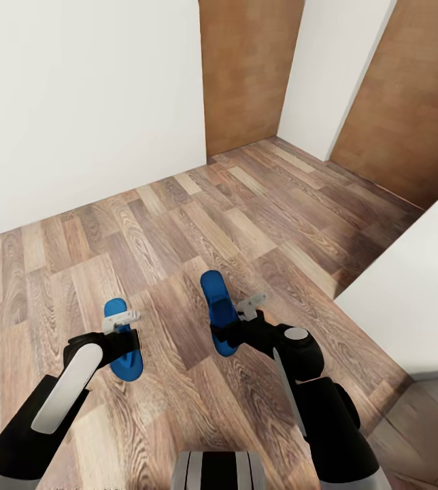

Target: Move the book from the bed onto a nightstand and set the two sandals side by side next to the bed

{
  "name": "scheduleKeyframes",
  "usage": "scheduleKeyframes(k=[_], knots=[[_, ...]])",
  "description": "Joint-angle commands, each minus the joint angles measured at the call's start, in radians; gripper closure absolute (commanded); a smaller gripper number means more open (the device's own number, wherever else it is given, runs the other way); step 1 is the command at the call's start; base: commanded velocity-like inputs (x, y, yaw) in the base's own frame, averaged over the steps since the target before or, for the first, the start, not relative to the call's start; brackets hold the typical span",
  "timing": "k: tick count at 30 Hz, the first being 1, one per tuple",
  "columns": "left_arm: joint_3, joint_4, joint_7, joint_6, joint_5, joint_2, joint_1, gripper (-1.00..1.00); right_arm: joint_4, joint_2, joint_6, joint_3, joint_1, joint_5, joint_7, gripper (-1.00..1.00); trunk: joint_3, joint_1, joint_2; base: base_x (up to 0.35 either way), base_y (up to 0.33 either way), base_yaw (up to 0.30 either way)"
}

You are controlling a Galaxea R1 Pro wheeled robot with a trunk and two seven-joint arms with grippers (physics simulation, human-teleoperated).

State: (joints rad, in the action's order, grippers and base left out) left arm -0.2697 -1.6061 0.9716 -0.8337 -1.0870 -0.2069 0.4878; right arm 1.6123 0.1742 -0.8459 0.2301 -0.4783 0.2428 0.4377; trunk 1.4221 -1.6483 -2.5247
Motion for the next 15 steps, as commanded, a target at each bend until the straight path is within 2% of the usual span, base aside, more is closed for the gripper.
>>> scheduleKeyframes(k=[1, 4, 6, 9, 11, 13, 15], knots=[[-0.005, -0.001, 0.011, -0.002, -0.008, 0.000, -0.003, 1.00, 0.001, 0.000, -0.004, 0.000, 0.000, 0.009, 0.008, 1.00, -0.003, 0.001, 0.000, 0.000, 0.000, 0.284], [-0.018, -0.001, 0.018, -0.002, -0.003, 0.003, -0.013, 1.00, 0.001, 0.000, -0.004, -0.001, 0.000, 0.007, 0.007, 1.00, -0.015, 0.002, 0.001, 0.000, 0.000, 0.284], [-0.059, -0.001, 0.027, 0.001, 0.003, 0.009, -0.041, 1.00, 0.001, 0.000, -0.006, -0.001, 0.005, 0.003, 0.007, 1.00, -0.023, 0.003, 0.001, 0.000, 0.000, 0.284], [-0.086, -0.001, 0.032, 0.021, 0.006, 0.023, -0.061, 1.00, 0.001, 0.000, -0.007, -0.001, 0.016, 0.002, 0.007, 1.00, -0.034, 0.004, 0.002, 0.000, 0.000, 0.284], [-0.099, 0.004, 0.034, 0.091, 0.021, 0.026, -0.089, 1.00, 0.001, 0.000, -0.007, -0.001, 0.022, 0.001, 0.008, 1.00, -0.042, 0.005, 0.002, 0.000, 0.000, 0.284], [-0.102, 0.006, 0.035, 0.125, 0.039, 0.024, -0.099, 1.00, 0.001, 0.000, -0.008, -0.001, 0.023, 0.001, 0.008, 1.00, -0.050, 0.006, 0.003, 0.000, 0.000, 0.284], [-0.105, 0.007, 0.036, 0.158, 0.075, 0.023, -0.112, 1.00, 0.001, 0.000, -0.008, 0.000, 0.025, 0.001, 0.009, 1.00, -0.057, 0.007, 0.003, 0.000, 0.000, 0.284]])
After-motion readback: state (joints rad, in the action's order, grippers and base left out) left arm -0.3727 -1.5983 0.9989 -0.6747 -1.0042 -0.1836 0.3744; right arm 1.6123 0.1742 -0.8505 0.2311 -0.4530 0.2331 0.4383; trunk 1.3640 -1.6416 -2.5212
